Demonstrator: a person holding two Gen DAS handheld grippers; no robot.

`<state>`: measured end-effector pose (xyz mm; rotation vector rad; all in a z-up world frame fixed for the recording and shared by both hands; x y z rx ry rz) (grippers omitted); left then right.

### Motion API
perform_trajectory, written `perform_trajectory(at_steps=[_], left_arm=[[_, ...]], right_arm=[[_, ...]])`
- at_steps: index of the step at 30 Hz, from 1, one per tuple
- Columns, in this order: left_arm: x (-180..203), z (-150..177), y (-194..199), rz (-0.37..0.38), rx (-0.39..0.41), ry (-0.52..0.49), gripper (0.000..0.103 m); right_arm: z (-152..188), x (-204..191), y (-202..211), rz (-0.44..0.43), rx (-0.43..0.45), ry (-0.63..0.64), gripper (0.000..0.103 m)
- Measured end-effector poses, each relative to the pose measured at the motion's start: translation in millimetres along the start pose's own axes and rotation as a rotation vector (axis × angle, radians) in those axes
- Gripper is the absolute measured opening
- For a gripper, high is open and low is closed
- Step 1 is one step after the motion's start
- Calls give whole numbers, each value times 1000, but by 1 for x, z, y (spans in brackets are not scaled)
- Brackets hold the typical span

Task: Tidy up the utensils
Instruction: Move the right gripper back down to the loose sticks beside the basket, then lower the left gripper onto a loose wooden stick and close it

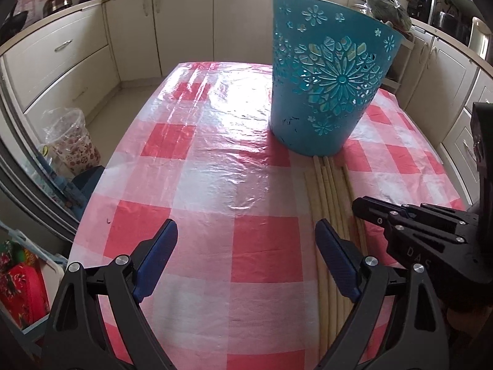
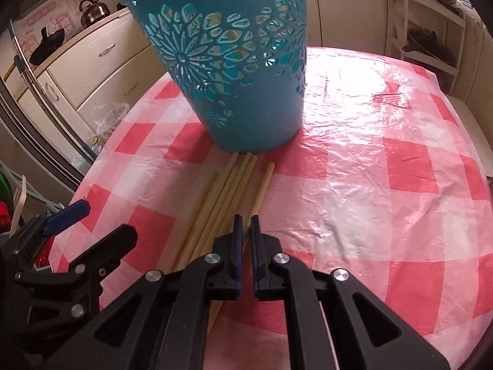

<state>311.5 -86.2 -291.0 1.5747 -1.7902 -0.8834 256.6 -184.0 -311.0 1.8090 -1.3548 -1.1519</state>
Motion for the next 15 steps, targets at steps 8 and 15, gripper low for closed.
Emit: perform_trajectory(at_steps=[8,15], left_arm=[[22,-10,-32,-26,-65,-69,87],[27,-11,-45,-46,-95,-78,84]], right_arm=[[19,26,33,-43,-35,-54,7],[19,34,37,-39,-2,-61,11]])
Point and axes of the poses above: each gripper's, at about its wrist camera, not at the fingertips, and y roughly against the way its jaws point, x to its right, z to its underside, the point moved 7 cm from there along -y, roughly the way its jaws point, and after that the axes turned 2 degrees about -z, right-handed, at the moved point
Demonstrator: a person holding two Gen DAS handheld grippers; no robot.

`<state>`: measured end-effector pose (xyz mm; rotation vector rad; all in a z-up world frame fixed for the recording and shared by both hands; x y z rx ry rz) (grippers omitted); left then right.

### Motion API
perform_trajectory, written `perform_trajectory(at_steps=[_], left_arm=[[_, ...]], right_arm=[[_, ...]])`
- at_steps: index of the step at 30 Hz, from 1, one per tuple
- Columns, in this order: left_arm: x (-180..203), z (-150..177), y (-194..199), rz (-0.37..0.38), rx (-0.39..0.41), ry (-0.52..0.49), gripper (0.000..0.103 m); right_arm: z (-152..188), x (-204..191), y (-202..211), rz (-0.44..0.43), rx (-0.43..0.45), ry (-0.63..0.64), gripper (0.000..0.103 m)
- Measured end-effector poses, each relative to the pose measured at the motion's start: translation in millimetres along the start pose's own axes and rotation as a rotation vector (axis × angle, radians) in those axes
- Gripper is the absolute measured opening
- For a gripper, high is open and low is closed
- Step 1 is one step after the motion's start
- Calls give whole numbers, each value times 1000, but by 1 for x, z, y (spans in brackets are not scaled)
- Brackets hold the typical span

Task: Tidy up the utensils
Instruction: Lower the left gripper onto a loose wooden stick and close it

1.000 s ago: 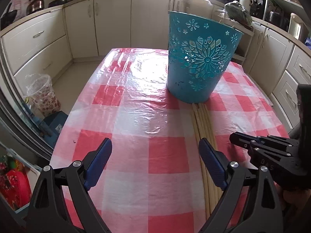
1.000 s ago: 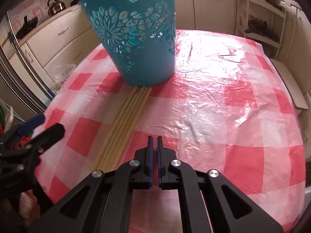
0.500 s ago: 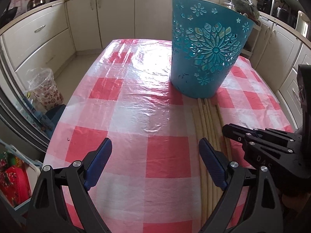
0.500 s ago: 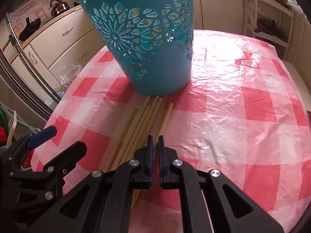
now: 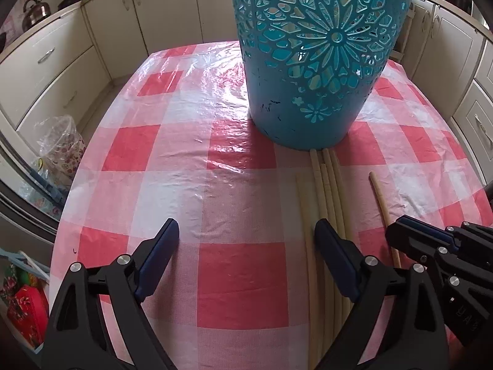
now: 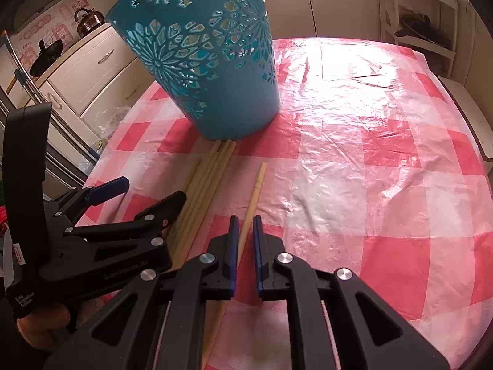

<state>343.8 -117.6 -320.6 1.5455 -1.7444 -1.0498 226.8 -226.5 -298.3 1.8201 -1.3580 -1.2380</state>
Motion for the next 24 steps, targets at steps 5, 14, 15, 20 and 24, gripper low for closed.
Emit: perform_trajectory(at_steps=[5,14,15,20,24], left_arm=[[8,-2,5,38,19,-38,53],[-1,-3,9,118,-28,-25,20],[-3,-5,7,118,-37,-14,20],[-3,-10,1,95,-39,-27,11],[-7,-5,7,114,-41,-13,5]], right_arm=[[-4,-12,-13,24,28,26,18],[-5,-19,-22,31,21,28,18],[-5,-16,-22,29,24,21,18],[-6,-13,-23,28,41,9,18],[-8,-12,-24,23,57,-3,20]])
Point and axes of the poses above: each gripper's, at about its wrist camera, not at the fingertips, and y roughly against the way its jaws point, x to its right, z to its underside, the point moved 7 cm from there along -y, roughly the way its jaws point, and after that the axes turned 2 degrees about -z, right-handed, at the moved point
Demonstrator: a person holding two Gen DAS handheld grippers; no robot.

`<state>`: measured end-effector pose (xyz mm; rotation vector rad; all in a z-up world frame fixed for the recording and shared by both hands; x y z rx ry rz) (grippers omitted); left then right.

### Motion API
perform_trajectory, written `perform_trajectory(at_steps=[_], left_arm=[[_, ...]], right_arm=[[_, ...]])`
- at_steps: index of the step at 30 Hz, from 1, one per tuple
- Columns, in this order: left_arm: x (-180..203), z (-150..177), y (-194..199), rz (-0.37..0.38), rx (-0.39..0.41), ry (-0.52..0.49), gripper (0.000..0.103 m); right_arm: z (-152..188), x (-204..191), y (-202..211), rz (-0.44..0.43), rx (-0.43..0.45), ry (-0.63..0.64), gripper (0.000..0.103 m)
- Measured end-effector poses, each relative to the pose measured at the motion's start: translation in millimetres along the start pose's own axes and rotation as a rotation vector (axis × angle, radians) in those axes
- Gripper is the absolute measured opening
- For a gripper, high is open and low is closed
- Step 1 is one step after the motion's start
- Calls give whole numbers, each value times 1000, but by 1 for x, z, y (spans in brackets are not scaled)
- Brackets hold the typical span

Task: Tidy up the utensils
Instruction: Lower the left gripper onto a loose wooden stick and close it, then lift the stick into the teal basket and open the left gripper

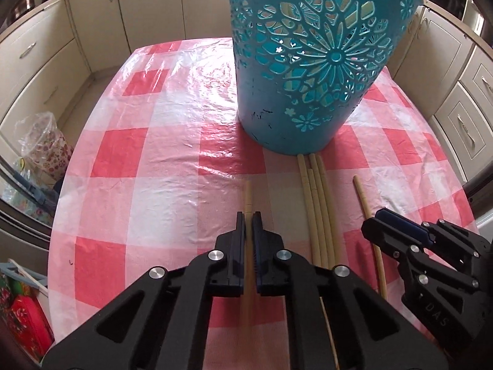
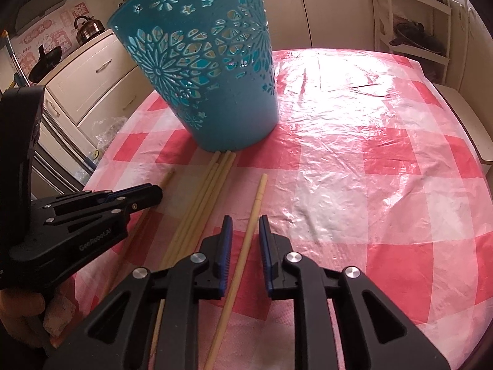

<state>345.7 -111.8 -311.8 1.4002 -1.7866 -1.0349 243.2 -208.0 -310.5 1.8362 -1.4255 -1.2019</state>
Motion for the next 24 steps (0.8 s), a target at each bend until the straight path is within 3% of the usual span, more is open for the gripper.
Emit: perform_trajectory(at_steps=[11,18,24], left_arm=[[5,5,3,-42,34,-38,5],[5,4,27,-55,108,-48,5],[-2,-9,69,-15,199,-18,5]], right_arm=[[0,-5,-2,-7,12,10,28],[0,-9,-3,-3,16,30,33],[1,-9,-3,-4,19,21,33]])
Point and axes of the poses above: each gripper's, at about its wrist camera, not at the fingertips, and y roughly against the way its jaws point, x to its right, z to its underside, the point moved 7 cm from there along -y, roughly the way its jaws point, and after that the axes turned 2 degrees about -z, right-handed, at the moved point
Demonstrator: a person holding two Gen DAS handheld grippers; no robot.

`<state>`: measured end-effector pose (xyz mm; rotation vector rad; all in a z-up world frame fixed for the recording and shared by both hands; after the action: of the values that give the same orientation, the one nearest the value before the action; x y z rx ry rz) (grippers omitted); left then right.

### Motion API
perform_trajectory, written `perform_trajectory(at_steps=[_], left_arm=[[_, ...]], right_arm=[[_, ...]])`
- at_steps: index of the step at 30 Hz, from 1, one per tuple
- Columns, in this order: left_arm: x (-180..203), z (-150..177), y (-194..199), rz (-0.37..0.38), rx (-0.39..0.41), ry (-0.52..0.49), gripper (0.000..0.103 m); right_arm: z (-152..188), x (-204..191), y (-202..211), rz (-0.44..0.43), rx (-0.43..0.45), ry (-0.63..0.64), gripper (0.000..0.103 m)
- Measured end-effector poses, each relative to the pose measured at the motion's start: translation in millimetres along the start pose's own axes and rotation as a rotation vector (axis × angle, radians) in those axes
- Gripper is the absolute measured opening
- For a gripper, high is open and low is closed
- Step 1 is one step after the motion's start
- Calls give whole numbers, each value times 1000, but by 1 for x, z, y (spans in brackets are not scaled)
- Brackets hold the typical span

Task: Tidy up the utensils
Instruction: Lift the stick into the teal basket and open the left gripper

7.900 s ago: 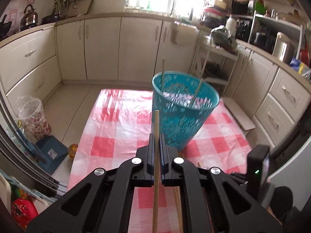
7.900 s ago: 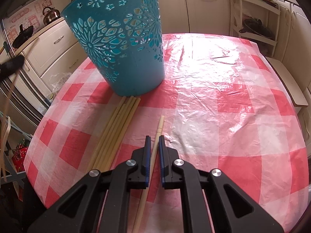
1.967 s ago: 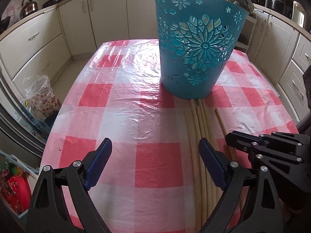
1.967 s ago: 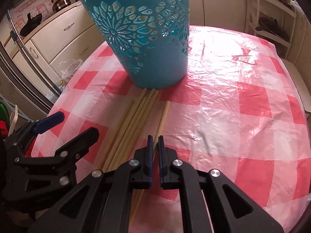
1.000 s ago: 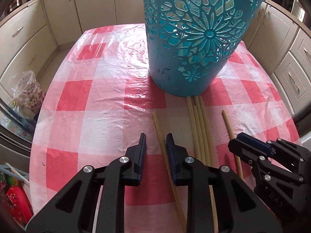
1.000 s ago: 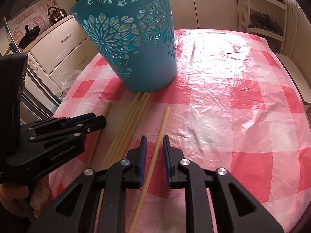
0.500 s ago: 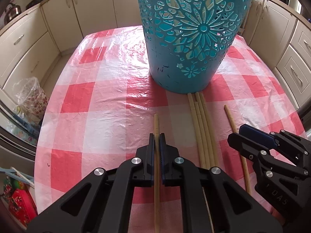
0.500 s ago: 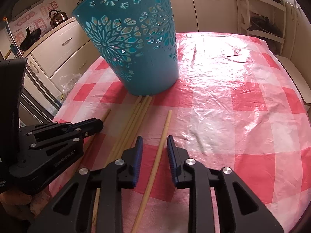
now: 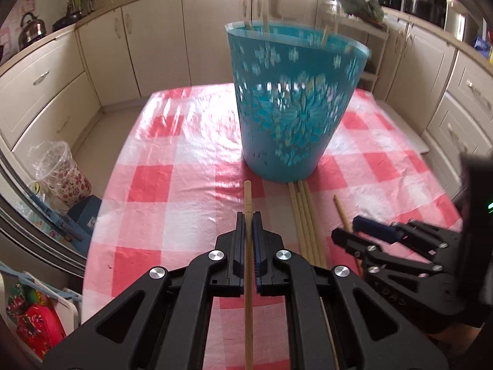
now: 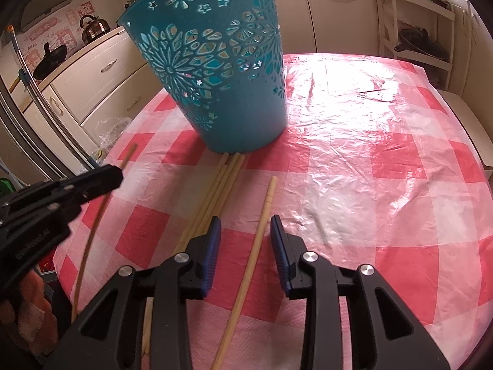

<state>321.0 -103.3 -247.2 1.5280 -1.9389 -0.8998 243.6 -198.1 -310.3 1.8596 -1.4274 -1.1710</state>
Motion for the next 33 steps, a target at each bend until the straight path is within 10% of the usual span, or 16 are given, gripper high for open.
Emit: perform_trajectory(at_steps=[11,21,33], left_arm=[[-38,-113,94,87,312,155,5],[-10,-216,86,123,530,210,5],[5,-228,2,100,505,260,5]], right_arm=[[0,0,0,-4,1,-3,36],[0,0,-1,-20,-2,-5,41],[-2,-1,-2,-52,-4,-15,46]])
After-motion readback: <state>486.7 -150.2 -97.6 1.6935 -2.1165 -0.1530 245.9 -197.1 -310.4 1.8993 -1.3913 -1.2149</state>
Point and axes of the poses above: each gripper's, at about its wrist camera, not at the fingertips, and y roughly against the way its jaws point, x to its right, z to its underside, the point moved 7 cm from there along -y, roughly the way its jaws point, and after that the axes turned 2 degrees about -z, right-handed, at the moved point
